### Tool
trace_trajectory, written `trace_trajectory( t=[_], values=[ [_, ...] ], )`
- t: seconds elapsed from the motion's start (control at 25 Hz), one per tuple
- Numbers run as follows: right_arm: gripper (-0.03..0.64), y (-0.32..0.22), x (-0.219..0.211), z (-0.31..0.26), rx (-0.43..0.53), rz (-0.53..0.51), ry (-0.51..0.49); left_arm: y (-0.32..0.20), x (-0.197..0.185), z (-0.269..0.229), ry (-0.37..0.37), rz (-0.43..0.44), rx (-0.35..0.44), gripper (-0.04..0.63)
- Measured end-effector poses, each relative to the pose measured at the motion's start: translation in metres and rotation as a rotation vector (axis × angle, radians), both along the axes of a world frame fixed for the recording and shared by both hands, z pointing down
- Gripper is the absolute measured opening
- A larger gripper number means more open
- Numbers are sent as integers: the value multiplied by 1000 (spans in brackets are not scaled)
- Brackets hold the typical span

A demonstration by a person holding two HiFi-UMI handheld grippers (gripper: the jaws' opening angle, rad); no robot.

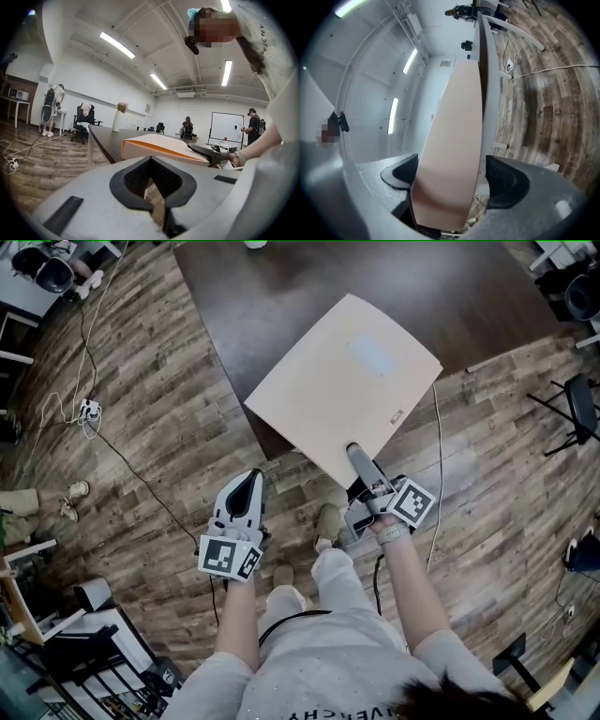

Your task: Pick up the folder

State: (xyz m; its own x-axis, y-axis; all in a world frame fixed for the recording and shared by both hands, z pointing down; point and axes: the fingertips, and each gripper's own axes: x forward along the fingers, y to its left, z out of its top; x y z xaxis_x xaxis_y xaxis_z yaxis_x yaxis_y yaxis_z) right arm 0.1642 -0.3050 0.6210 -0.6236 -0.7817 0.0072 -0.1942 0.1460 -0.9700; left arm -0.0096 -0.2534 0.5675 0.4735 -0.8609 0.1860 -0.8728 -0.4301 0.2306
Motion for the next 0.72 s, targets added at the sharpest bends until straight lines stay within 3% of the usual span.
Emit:
trace_trajectory(
  t=[0.44, 0.56, 0.72],
  values=[
    [426, -15, -20, -3, 5, -80, -75, -9, 5, 13, -10, -29, -24, -2],
    [365, -18, -21, -5, 8, -86, -77, -11, 5, 13, -9, -37, -26, -2],
    [331, -20, -20, -3, -5, -80, -90, -13, 4, 12, -9, -46, -27, -2]
  ],
)
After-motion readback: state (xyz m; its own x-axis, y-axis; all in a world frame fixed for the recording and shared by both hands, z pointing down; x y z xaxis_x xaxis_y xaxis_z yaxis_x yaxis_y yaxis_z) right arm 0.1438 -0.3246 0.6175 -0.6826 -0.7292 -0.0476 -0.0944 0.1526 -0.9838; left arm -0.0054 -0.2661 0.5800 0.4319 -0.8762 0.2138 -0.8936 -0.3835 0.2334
